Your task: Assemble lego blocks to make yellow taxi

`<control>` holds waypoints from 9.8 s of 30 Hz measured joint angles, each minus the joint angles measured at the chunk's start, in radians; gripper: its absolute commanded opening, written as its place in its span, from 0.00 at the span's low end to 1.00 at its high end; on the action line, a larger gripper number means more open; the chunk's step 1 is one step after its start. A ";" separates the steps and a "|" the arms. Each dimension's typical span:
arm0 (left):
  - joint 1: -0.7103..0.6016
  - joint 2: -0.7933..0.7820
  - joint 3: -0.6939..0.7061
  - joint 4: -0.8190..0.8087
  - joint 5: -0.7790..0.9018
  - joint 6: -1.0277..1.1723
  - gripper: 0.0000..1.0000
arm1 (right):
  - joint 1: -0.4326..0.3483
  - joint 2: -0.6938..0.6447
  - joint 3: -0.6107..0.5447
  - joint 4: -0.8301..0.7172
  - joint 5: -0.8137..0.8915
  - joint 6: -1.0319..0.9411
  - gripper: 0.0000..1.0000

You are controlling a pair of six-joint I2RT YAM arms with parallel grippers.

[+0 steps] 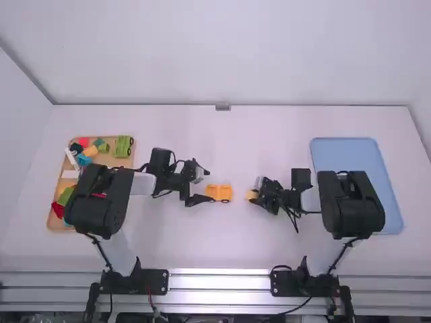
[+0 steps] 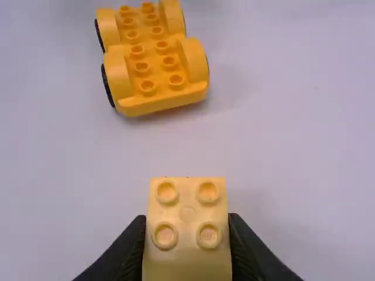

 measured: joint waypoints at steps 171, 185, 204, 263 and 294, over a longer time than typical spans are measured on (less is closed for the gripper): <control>-0.070 0.209 -0.005 0.154 -0.025 0.060 0.29 | 0.249 -0.025 0.292 -0.375 -0.072 -0.064 0.36; -0.070 0.209 -0.005 0.154 -0.025 0.068 0.26 | 0.343 -0.025 0.292 -0.380 0.061 0.015 0.00; -0.085 0.210 -0.005 0.149 -0.021 0.078 0.22 | 0.357 -0.059 0.311 -0.506 0.181 0.100 0.00; 0.312 -0.647 0.017 -0.410 -0.545 -0.682 0.99 | 0.304 -0.118 0.437 0.120 -0.064 0.420 0.98; 0.612 -0.985 0.242 -0.946 -1.400 -1.469 0.99 | 0.522 -0.118 0.784 -0.225 -0.015 0.636 0.98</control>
